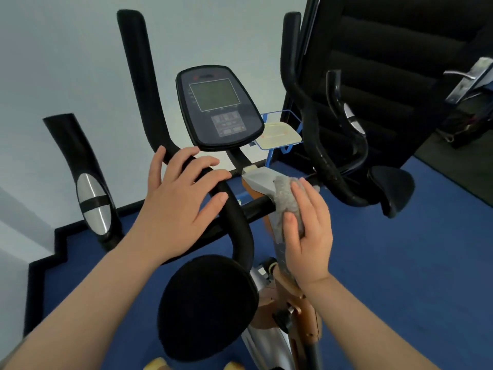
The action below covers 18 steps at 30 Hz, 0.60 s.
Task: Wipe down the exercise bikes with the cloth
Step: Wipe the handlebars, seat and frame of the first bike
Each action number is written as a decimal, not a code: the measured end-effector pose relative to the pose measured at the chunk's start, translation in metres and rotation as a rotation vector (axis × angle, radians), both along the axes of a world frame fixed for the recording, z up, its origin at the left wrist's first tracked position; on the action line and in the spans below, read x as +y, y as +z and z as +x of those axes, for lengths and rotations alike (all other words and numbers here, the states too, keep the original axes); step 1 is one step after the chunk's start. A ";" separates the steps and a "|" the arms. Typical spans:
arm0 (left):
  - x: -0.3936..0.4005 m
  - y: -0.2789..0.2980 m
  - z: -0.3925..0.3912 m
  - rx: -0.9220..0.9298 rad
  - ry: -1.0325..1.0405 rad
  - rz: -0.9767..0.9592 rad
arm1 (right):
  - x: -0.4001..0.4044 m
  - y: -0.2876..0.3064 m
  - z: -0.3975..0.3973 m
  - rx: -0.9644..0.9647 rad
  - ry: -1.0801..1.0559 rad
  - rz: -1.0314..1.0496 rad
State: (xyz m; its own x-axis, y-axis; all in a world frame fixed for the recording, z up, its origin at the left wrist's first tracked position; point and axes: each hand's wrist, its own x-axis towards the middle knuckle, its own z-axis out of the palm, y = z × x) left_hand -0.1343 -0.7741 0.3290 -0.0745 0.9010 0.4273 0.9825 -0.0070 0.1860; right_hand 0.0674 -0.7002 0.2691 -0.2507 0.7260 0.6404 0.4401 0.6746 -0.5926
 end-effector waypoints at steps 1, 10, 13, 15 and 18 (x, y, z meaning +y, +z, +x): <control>0.001 0.000 0.000 0.002 -0.002 0.002 | 0.005 0.006 0.000 -0.018 0.017 -0.025; 0.000 0.002 0.001 -0.025 0.000 -0.019 | 0.030 0.043 -0.027 -0.329 -0.053 -0.138; 0.001 0.002 0.000 -0.030 -0.003 -0.022 | 0.038 0.044 -0.034 -0.420 0.001 -0.073; 0.002 0.002 0.000 -0.030 -0.013 -0.030 | 0.071 0.055 -0.050 -0.548 0.072 -0.288; 0.000 0.002 0.000 -0.042 -0.005 -0.038 | 0.105 0.072 -0.070 -0.635 0.164 -0.568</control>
State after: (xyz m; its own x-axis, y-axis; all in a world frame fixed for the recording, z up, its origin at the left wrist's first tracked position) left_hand -0.1346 -0.7739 0.3315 -0.0867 0.9171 0.3891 0.9739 -0.0043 0.2271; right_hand -0.0023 -0.5953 0.3415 -0.5672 0.8169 -0.1048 0.7248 0.4347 -0.5345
